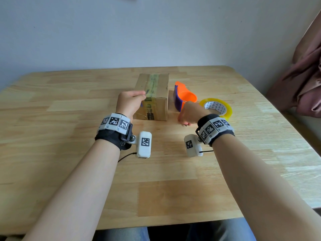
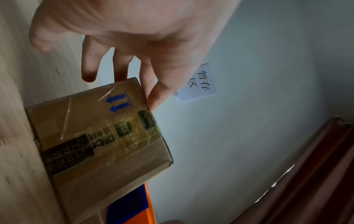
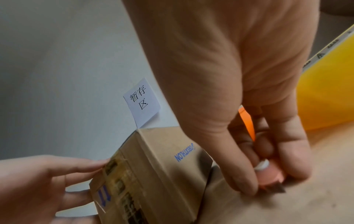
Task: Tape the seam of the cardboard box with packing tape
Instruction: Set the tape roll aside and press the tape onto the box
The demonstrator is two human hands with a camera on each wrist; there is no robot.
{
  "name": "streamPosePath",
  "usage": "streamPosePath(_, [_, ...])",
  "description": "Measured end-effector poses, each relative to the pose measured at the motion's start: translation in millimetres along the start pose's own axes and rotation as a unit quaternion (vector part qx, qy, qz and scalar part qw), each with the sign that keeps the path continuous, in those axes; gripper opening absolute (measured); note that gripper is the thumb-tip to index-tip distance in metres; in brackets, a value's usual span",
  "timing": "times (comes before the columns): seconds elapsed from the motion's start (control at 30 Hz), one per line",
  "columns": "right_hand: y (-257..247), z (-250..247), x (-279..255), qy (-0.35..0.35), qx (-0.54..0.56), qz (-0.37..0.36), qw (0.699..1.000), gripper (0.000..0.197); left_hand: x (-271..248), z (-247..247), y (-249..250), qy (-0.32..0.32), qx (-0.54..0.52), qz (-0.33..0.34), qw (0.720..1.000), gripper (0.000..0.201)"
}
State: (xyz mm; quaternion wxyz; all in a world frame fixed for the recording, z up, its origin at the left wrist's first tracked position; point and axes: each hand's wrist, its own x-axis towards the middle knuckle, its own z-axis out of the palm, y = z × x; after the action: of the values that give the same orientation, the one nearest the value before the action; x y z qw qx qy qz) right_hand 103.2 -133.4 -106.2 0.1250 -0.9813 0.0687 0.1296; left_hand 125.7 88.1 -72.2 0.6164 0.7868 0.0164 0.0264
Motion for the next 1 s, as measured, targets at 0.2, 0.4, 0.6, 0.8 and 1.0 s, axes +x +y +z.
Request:
streamPosePath(0.2, [-1.3,-1.8,-4.0,0.011,0.059,0.006,0.998,0.019,-2.9,-4.8,-3.7,-0.004,0.004,-0.005,1.000,0.022])
streamPosePath(0.4, [2.2,-6.2,-4.5,0.021,0.094,0.005,0.995,0.021,-5.0,-4.9,-4.3,-0.003,0.011,-0.008,1.000,0.021])
streamPosePath(0.6, [-0.8,-6.0,-18.2,0.027,0.013,0.019,0.999,0.028,-6.5,-5.2,-2.6,0.002,0.005,-0.014,1.000,0.021])
streamPosePath(0.8, [4.3,-7.9,-11.9,0.006,0.114,0.071,0.991,0.028,-6.9,-5.6,-0.4,0.003,-0.003,-0.025,1.000,0.019])
streamPosePath(1.0, [11.9,-8.6,-10.9,-0.061,0.161,0.089,0.981,0.030,-8.5,-6.5,1.4,0.000,-0.011,-0.030,0.999,0.018])
